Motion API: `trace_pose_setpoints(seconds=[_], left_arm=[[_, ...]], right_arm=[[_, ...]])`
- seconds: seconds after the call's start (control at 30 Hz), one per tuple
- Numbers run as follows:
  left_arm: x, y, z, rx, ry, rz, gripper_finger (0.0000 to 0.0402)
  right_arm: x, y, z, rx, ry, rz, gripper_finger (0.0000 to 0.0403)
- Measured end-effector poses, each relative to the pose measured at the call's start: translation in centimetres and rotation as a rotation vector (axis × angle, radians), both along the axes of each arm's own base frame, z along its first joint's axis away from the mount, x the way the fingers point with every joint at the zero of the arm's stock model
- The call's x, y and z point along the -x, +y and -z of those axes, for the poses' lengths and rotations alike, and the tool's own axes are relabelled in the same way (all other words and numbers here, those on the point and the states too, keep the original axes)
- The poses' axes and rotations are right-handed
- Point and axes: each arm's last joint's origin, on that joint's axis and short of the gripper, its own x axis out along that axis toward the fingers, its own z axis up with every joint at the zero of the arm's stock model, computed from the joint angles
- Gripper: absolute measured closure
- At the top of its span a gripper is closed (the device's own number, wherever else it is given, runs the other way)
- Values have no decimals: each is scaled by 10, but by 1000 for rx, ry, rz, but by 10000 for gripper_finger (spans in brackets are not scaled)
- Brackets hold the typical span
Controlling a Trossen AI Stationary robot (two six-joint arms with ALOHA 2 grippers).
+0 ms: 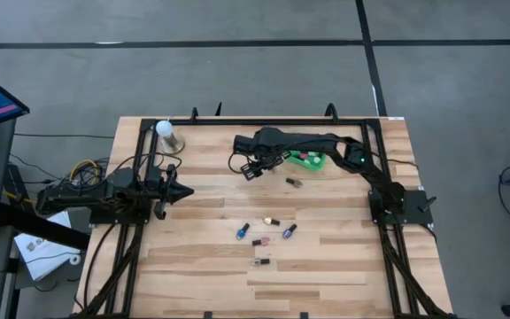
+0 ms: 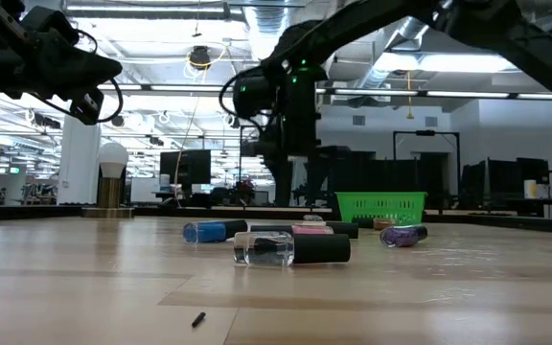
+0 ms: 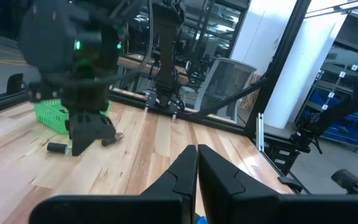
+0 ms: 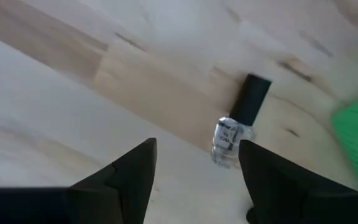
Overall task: Pick & Place Nail Polish
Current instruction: Put the right transparent nail polish into the green bin
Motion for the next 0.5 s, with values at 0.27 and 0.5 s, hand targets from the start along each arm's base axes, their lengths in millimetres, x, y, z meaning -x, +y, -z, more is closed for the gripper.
trace_pose_setpoints(seconds=[0.27,0.5], left_arm=[[0,0,0,0,-1,0,393],[0,0,0,0,-1,0,393]], right_arm=[[0,1,17,-12,63,-23,183],[3,-5,18,-15,70,-10,185]])
